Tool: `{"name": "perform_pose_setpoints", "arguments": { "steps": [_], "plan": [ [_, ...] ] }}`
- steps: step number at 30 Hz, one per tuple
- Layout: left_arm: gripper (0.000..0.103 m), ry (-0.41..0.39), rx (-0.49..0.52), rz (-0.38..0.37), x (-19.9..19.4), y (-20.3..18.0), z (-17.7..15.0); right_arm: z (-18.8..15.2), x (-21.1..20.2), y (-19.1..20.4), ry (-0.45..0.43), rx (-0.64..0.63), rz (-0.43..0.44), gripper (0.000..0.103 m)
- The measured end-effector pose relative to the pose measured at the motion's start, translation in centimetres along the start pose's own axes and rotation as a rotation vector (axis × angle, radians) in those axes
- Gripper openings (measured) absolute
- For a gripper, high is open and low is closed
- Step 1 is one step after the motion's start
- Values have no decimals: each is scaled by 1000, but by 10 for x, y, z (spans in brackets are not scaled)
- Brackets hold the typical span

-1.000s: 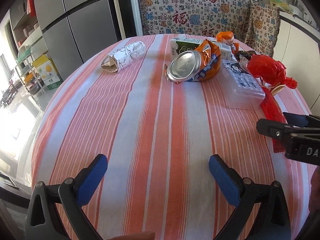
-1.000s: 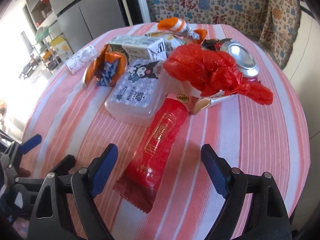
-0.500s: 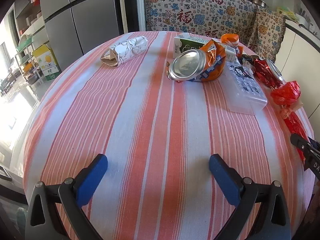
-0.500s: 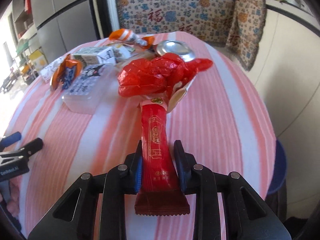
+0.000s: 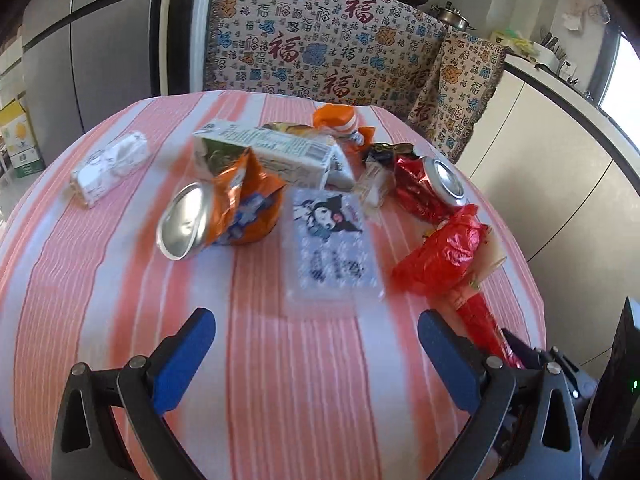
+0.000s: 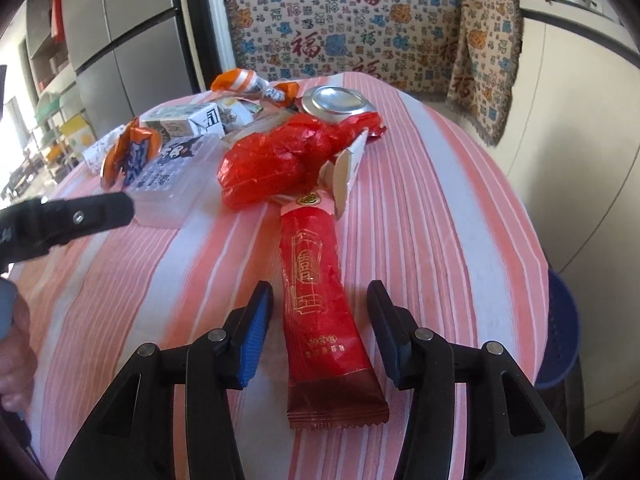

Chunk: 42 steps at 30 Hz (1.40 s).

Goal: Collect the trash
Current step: 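Grasp the clear Kuromi-lid plastic box with the left tool while the right holds the snack bar, then carry the box and snack bar in both tools over the blue wastebasket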

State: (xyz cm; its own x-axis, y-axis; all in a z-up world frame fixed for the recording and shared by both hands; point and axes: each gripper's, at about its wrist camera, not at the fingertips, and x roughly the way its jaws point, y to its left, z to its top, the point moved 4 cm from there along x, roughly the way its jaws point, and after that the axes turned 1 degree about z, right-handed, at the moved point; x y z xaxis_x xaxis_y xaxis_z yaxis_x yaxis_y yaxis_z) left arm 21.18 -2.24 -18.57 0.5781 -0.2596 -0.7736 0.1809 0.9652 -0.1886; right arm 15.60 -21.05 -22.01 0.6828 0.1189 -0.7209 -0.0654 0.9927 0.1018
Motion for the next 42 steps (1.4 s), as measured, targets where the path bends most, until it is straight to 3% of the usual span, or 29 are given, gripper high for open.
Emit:
{"name": "perform_pose_setpoints", "arguments": {
  "steps": [4, 5, 8, 12, 20, 24, 28, 32, 37, 42],
  "plan": [
    [101, 44, 25, 31, 26, -10, 12, 0, 0, 2, -5, -12, -20, 51],
    [96, 43, 29, 29, 26, -10, 12, 1, 0, 2, -6, -9, -20, 51],
    [65, 56, 55, 33, 31, -11, 12, -1, 0, 1, -7, 1, -17, 51],
    [65, 40, 69, 34, 21, -12, 3, -1, -1, 1, -7, 0, -18, 51],
    [65, 17, 56, 40, -32, -5, -55, -1, 1, 6, 4, -17, -22, 54],
    [65, -1, 34, 42, -44, 1, -66, -2, 1, 6, 9, -25, -24, 56],
    [76, 32, 45, 66, -35, 4, -64, -2, 2, 6, 13, -34, -32, 57],
    [78, 68, 70, 81, -23, 7, -68, -2, 2, 6, 14, -28, -22, 60],
    [83, 16, 160, 146, -21, 2, -76, -2, 2, 5, 13, -17, 5, 64],
    [84, 17, 154, 139, -21, 5, -77, -2, 1, -2, 10, 21, 71, 69]
  ]
}}
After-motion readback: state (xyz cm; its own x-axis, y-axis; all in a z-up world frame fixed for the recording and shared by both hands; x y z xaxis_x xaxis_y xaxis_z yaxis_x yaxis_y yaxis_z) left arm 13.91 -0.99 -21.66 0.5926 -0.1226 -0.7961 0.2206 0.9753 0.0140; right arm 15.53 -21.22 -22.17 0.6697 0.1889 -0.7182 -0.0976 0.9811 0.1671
